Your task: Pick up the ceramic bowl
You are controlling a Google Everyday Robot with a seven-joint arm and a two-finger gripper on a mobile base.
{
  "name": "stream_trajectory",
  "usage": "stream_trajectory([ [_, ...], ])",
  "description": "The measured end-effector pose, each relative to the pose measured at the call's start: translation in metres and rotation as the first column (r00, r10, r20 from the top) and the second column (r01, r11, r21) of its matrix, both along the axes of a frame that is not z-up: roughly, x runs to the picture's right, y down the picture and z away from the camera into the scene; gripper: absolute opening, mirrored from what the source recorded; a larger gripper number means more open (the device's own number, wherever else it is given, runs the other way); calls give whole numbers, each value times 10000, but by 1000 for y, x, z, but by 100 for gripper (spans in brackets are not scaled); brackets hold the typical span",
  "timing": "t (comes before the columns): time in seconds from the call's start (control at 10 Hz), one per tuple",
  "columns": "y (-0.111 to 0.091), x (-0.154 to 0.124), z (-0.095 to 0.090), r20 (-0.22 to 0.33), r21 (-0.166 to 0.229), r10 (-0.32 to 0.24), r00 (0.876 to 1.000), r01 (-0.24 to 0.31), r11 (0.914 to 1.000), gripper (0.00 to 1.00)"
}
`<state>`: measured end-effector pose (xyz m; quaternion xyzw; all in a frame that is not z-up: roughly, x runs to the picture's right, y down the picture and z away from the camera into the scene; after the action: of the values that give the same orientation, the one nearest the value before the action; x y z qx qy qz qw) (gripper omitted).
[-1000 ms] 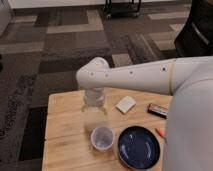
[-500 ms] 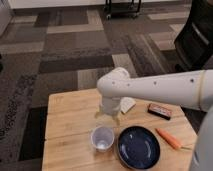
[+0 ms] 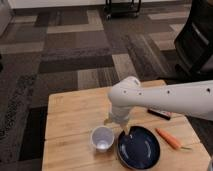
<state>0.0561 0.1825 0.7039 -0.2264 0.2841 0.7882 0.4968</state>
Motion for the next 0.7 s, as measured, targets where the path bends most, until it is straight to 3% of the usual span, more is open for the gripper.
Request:
stream_trajectory([
  [0.2, 7, 4, 3, -124, -189, 199, 9997, -201, 9996, 65],
  [0.4, 20, 20, 13, -598, -555, 616, 9963, -649, 9963, 65],
  [0.7, 35, 35, 29, -1034, -983, 815, 9913, -917, 9909, 63],
])
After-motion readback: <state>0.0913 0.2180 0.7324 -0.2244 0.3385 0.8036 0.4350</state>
